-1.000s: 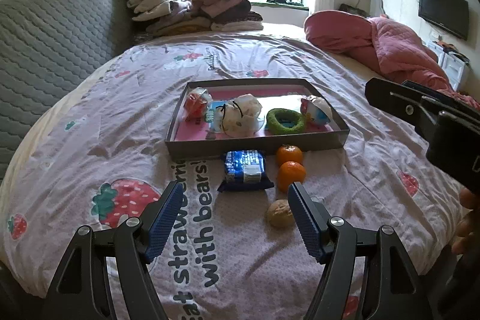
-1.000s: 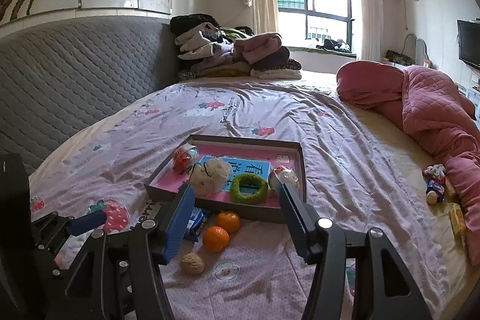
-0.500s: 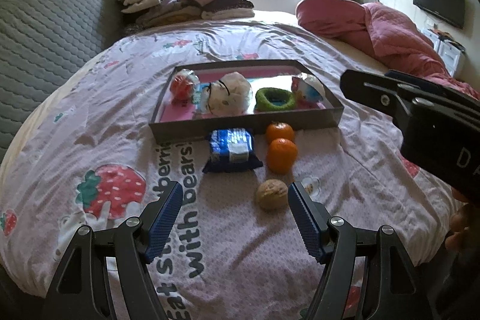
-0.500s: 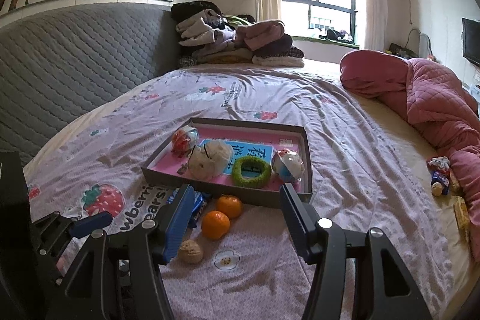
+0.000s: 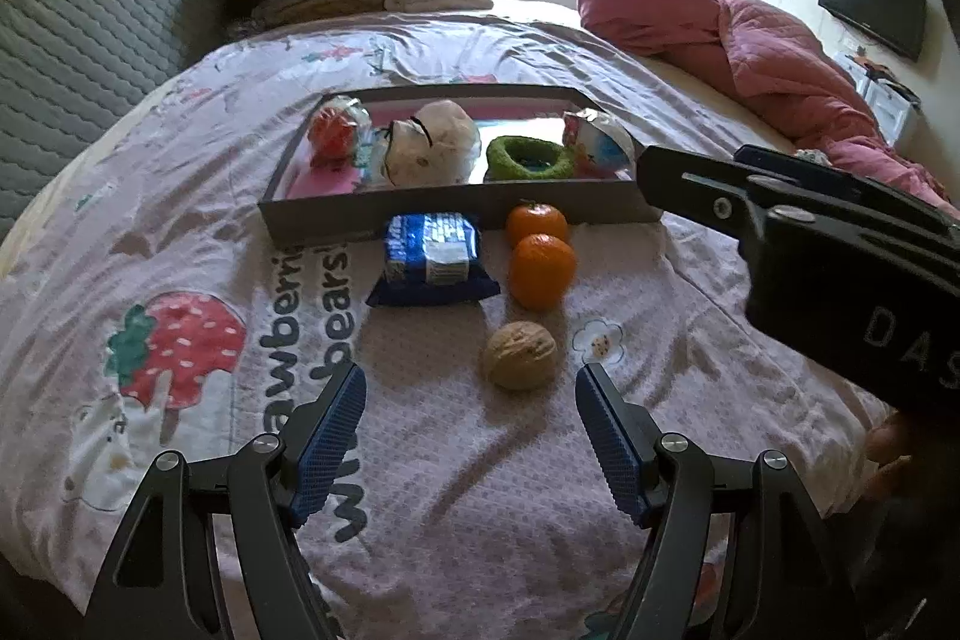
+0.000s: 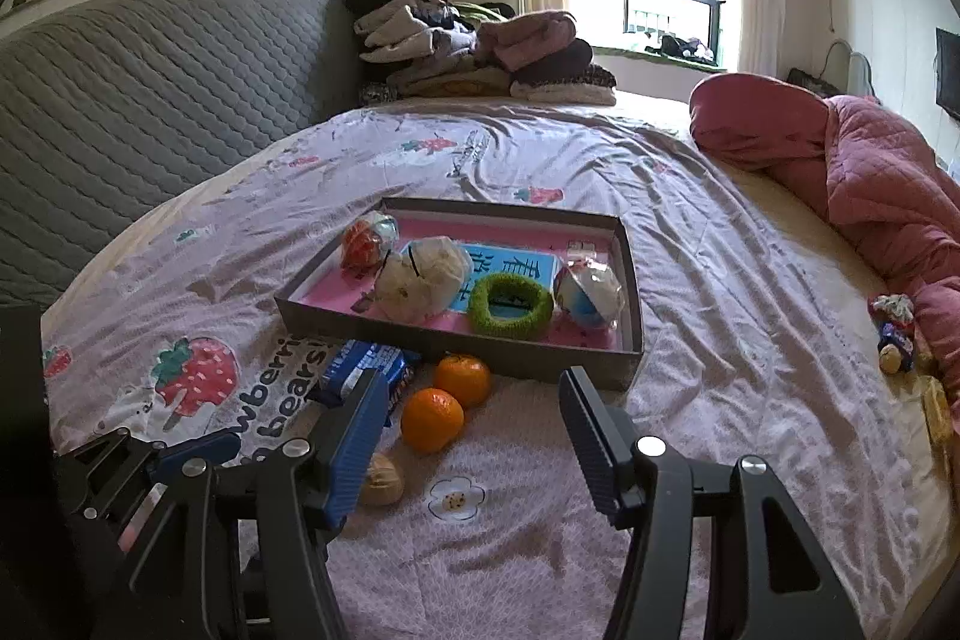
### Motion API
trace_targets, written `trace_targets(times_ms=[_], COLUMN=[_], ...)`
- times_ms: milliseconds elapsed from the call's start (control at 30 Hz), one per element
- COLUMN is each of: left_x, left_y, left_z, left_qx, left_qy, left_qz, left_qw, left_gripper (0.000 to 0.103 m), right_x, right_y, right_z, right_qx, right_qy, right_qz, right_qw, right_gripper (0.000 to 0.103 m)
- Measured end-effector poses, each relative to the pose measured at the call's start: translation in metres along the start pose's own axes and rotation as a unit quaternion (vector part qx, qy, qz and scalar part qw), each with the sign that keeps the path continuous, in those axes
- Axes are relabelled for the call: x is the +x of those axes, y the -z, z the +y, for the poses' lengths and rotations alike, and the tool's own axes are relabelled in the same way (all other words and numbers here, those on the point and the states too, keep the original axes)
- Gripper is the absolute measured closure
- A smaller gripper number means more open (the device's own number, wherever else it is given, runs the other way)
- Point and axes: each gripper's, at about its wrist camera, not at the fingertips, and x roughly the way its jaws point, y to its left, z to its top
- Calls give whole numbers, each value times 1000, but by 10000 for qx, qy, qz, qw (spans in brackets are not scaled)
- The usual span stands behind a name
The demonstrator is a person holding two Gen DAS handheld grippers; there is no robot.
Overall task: Organize objects
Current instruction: 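Move left tool toward the walnut while right tool approaches the nearer orange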
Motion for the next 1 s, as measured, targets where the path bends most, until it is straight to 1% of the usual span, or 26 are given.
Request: trace_targets(times_ms=[233,367,667,1000], left_x=[12,17,26,36], left_y=[4,6,10,12], left_z=[-2,-2,-3,-2], left_qx=[13,2,100,131], left_qy=[159,259,309,251], left_qz=[73,27,-31,-70], left_qw=[9998,9997,9995,9996], left_gripper=[29,29,29,29], right_x=[14,21,41,59], right_y=[6,8,16,19], right_z=[-3,-4,-1,0], right_qx=[32,20,-28,22], right_qy=[4,-1,-52,-146], right_qz=[147,220,420,596], right_qw=[9999,9998,9991,9981], right_gripper=[44,44,44,44])
